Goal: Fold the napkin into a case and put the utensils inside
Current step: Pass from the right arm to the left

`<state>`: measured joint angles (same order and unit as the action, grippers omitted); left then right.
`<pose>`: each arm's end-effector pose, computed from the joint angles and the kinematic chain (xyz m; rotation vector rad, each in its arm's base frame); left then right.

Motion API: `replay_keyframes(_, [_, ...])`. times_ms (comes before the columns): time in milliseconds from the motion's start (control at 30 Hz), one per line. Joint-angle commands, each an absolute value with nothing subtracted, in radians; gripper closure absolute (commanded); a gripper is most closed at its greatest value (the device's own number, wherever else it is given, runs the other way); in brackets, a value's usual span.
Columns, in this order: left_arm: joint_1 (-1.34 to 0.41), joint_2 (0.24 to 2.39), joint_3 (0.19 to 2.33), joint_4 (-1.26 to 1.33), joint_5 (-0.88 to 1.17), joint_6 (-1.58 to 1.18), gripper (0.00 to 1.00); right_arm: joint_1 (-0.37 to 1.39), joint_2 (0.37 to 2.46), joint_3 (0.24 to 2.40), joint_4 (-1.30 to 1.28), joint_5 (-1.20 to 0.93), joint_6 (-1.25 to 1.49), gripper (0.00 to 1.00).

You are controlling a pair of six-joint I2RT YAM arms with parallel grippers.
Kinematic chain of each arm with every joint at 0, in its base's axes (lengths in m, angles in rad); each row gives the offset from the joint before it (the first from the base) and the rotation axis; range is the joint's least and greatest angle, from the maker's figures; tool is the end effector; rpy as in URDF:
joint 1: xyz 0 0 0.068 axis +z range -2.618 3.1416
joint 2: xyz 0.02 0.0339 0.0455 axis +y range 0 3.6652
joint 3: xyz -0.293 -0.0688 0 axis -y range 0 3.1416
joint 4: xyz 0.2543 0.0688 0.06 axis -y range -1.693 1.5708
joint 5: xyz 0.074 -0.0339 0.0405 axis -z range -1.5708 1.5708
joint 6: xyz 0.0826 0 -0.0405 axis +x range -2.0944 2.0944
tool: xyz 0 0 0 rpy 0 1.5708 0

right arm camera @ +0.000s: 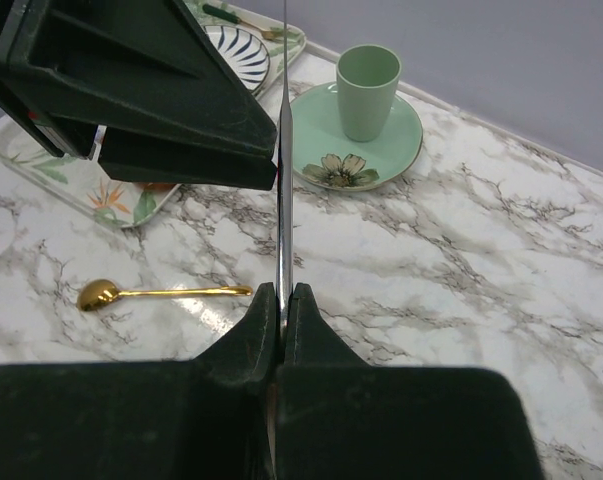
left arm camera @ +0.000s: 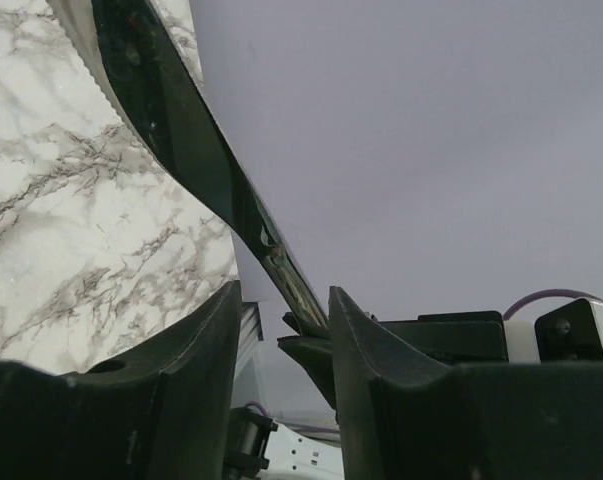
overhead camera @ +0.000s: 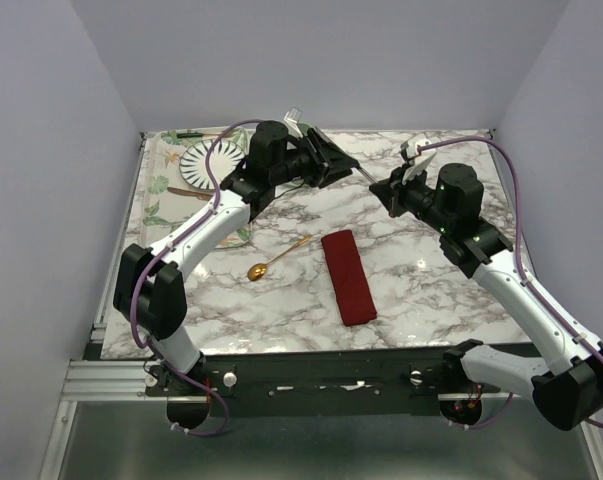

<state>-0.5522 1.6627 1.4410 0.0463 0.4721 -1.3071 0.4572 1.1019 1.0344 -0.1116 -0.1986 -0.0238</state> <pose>0.3664 -0.2698 0.3821 -0.3712 2.0579 -1.6722 0.2601 0.1461 0.3900 -0.5633 1.6799 0.4889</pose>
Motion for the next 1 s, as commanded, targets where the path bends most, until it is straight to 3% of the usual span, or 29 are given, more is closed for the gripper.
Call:
replay_keyframes(0, [-0.554,1.664,1.433,0.048,0.457,-1.318,0.57,0.466,1.072,1.035,-0.057,-0.181,-0.008,0.99])
replay_keyframes(467, [-0.532,1.687,1.459,0.058,0.457,-1.33,0.6,0.477,1.068,1.019,-0.083,-0.213,0.038,0.99])
replay_keyframes(667, [-0.531,1.695,1.465,0.066,0.463,-1.335,0.81,0.483,1.072,1.015,-0.09,-0.222,0.038,0.99])
replay_keyframes(733, [-0.531,1.695,1.465,0.069,0.463,-1.335,0.97,0.486,1.077,1.019,-0.094,-0.242,0.041,0.99])
replay_keyframes(767, [-0.528,1.697,1.463,0.071,0.468,-1.332,1.0,0.485,1.086,1.019,-0.095,-0.251,0.041,0.95])
replay_keyframes(833, [-0.526,1.697,1.466,0.061,0.471,-1.319,1.0,0.485,1.091,1.02,-0.101,-0.273,0.055,0.72])
replay_keyframes(867, [-0.522,1.695,1.47,0.045,0.471,-1.313,1.0,0.486,1.094,1.022,-0.115,-0.272,0.061,0.46])
replay_keyframes(933, [-0.512,1.692,1.467,0.002,0.468,-1.292,1.0,0.485,1.094,1.031,-0.144,-0.255,0.061,0.26])
replay_keyframes(967, [-0.508,1.684,1.463,-0.036,0.462,-1.261,1.0,0.485,1.091,1.034,-0.188,-0.246,0.058,0.1])
